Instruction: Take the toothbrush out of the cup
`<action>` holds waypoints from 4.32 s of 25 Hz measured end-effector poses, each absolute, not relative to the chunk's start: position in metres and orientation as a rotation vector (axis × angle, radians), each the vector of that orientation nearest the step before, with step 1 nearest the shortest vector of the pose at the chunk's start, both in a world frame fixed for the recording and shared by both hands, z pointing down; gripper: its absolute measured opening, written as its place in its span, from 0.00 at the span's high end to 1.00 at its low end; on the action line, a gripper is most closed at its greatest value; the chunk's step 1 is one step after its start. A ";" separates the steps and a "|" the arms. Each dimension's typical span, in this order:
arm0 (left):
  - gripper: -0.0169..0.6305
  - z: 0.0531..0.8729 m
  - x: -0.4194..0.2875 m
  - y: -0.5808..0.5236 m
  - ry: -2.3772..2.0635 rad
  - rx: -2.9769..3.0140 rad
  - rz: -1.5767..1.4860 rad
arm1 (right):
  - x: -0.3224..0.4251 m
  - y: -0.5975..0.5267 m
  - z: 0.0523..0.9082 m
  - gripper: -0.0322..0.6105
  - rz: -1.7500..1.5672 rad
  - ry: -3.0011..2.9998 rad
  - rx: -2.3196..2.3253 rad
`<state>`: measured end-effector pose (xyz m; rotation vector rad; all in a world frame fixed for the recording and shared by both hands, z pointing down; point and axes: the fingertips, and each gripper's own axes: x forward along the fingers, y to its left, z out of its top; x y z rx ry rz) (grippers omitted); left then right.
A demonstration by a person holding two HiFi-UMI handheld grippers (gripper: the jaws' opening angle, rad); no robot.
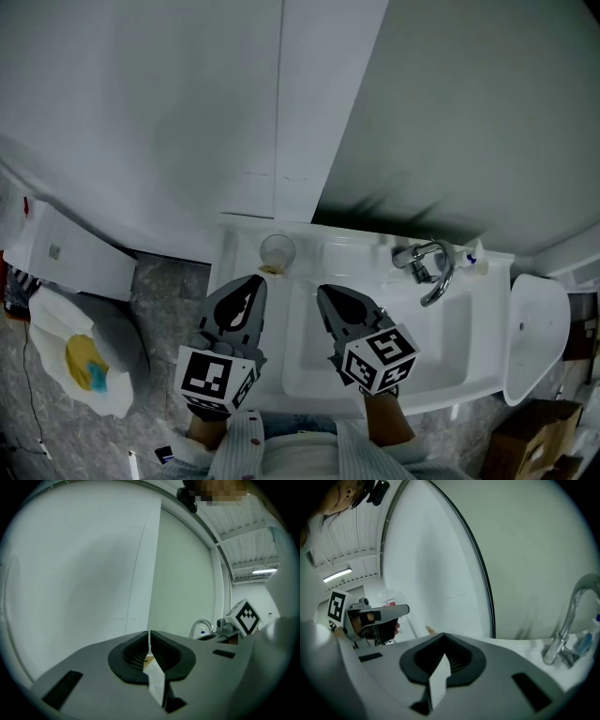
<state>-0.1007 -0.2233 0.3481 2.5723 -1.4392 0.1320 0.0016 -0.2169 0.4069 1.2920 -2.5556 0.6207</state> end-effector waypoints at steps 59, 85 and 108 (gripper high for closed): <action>0.55 0.480 -0.062 -0.286 -1.149 2.711 0.490 | 0.016 -0.251 0.494 0.93 0.854 -2.368 1.279; 0.85 0.485 -0.065 -0.291 -1.206 2.727 0.553 | 0.012 -0.252 0.501 0.93 0.871 -2.368 1.253; 0.90 0.469 -0.067 -0.291 -1.234 2.740 0.531 | 0.006 -0.249 0.494 0.93 0.850 -2.393 1.246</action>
